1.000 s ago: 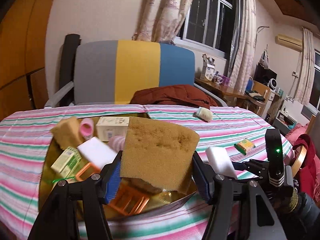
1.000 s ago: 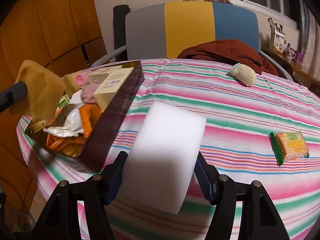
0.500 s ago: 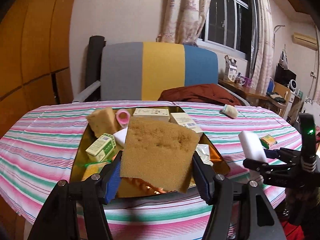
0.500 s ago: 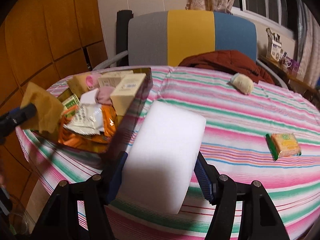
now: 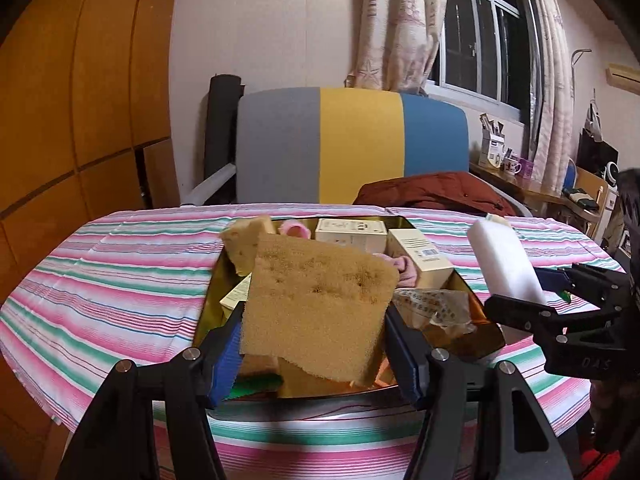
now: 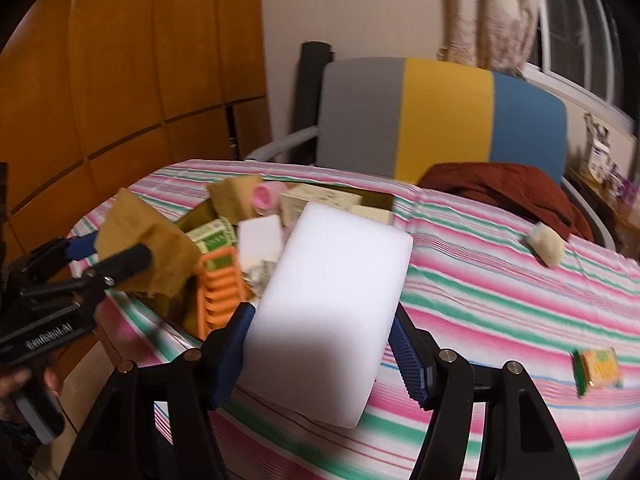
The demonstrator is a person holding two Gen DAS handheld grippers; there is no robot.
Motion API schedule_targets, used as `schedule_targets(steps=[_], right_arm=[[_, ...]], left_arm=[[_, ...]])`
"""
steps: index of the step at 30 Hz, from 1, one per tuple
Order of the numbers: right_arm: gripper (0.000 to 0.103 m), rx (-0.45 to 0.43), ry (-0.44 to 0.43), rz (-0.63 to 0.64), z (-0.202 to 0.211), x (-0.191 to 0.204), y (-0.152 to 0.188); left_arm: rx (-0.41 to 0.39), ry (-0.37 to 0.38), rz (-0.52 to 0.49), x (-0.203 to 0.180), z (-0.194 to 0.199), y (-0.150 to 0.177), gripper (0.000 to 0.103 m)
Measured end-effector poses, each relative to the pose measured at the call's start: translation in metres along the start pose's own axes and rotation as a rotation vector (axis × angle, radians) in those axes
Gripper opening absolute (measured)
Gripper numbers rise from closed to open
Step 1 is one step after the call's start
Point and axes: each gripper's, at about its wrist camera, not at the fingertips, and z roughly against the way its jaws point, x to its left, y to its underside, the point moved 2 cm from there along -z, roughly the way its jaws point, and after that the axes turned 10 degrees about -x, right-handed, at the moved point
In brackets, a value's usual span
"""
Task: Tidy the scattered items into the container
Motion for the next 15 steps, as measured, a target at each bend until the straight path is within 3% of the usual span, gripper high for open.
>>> schedule_targets(steps=[15], right_arm=[[0.067,0.026,-0.089,0.049,-0.05,0.039,-0.018]], left_arm=[[0.027,-0.046,0.009,0.021,-0.019,0.008,0.065]])
